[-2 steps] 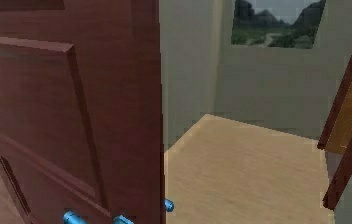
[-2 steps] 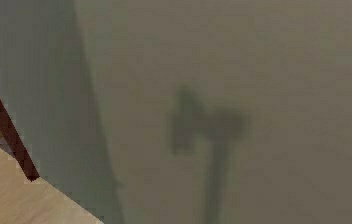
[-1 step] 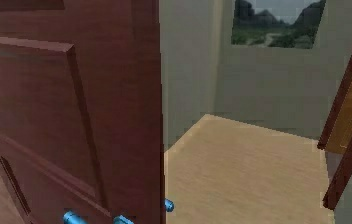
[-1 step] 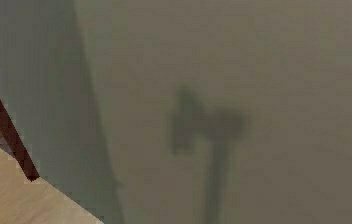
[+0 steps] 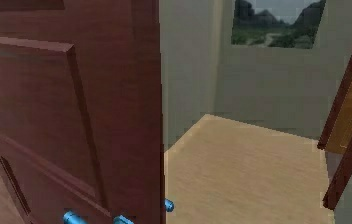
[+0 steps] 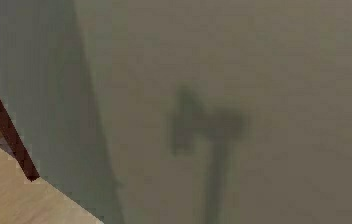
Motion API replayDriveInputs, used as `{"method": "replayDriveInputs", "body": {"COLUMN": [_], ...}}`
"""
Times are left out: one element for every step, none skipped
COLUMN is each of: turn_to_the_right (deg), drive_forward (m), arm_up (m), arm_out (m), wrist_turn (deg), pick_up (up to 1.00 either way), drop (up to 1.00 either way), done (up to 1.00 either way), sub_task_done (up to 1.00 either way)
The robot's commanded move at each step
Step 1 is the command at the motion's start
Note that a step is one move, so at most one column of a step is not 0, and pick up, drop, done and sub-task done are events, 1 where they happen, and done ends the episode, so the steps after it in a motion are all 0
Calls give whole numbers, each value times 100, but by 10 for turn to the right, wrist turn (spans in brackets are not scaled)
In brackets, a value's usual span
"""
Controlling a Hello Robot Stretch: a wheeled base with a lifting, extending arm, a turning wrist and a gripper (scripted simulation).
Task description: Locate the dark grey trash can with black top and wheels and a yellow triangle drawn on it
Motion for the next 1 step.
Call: {"method": "replayDriveInputs", "body": {"turn_to_the_right": [450], "drive_forward": [0], "arm_up": [0], "arm_out": [0], "wrist_turn": [0], "pick_up": [0], "drop": [0], "done": [0], "sub_task_done": [0]}}
